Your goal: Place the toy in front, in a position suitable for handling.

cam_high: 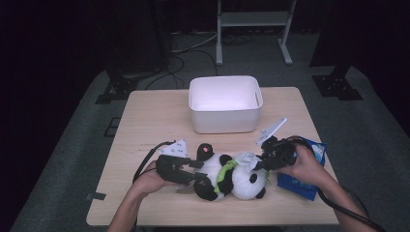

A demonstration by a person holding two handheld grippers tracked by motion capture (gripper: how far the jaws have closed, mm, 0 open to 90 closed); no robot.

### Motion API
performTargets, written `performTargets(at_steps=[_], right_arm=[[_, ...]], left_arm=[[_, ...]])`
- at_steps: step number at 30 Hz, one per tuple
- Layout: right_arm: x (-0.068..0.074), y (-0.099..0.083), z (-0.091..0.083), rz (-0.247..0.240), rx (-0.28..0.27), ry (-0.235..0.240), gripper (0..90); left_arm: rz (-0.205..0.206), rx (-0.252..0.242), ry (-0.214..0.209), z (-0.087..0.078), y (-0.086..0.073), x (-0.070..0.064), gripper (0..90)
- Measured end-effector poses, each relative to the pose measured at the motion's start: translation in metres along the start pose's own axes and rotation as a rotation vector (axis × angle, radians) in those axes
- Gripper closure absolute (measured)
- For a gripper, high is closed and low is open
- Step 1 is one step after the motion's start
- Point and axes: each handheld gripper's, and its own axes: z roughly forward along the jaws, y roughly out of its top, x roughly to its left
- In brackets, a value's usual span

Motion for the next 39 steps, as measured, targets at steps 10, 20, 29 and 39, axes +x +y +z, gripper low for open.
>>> performTargets(at_steps=[10,20,29,39], right_arm=[[-0.003,-0.021,-0.005,0.036,0.017,-0.006,77.0],[-0.023,-0.049,-0.024,0.112,-0.001,-0.086,77.1],[-0.057,-0.092,-0.042,0.268,0.007,-0.188,76.9],[-0.077,-0.123,-0.040,0.370,0.021,-0.187,60.3]], left_arm=[[-0.007,-0.002,0.019,-0.002,-0.002,0.002,53.4],[-0.002,0.003,0.029,-0.003,-0.001,0.002,52.2],[-0.002,0.004,0.032,-0.003,-0.001,0.002,51.6],[-0.001,0.006,0.033,-0.003,0.000,0.003,51.2]])
